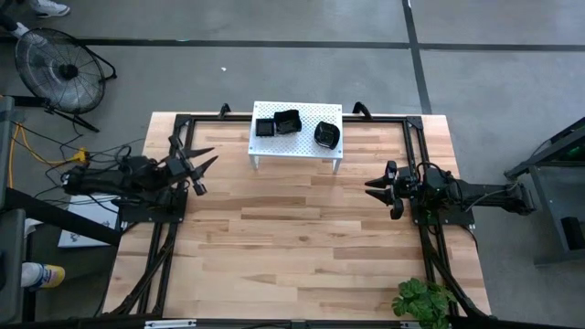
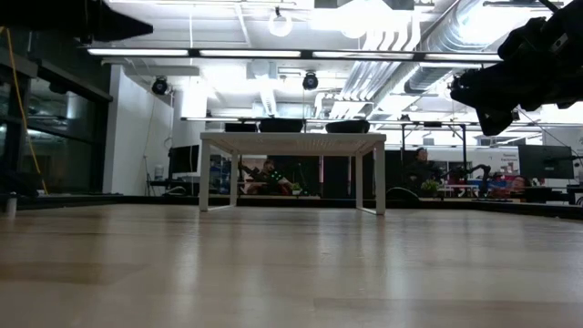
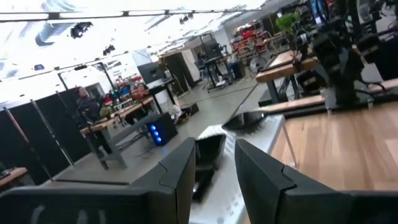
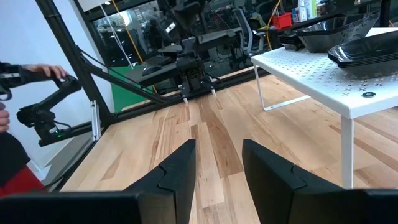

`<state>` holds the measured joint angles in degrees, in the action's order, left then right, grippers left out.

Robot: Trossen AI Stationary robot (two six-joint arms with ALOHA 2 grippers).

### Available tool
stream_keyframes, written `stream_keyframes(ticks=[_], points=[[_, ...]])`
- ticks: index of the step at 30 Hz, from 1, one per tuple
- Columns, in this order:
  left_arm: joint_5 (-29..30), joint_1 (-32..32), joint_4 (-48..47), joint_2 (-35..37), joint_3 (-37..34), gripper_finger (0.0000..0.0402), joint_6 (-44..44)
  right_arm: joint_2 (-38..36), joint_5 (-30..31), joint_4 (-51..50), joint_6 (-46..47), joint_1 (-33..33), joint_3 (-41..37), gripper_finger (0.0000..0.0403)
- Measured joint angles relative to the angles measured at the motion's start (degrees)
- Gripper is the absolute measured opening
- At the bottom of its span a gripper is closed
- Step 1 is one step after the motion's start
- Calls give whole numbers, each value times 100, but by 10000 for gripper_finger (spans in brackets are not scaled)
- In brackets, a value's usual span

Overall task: Pick & Place Mini shaped plates
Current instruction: Return to Home Position

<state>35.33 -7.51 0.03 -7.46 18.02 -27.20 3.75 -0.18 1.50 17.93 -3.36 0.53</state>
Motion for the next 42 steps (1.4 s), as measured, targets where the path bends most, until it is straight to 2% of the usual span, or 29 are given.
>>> stream_keyframes(ticks=[8,22,27,32,42], points=[[-208,0,-557,734,-439,111,66,0,0,0,0,0,0,126],[-940,37,-1468,711,-647,111,570,0,1,0,0,0,0,126],[-1545,266,-990,708,-1164,111,782,0,0,0,0,-2,0,126],[-2149,341,-687,710,-1326,111,771,0,2,0,0,0,0,126],[-2678,339,-609,710,-1421,111,593,0,1,0,0,-2,0,126]])
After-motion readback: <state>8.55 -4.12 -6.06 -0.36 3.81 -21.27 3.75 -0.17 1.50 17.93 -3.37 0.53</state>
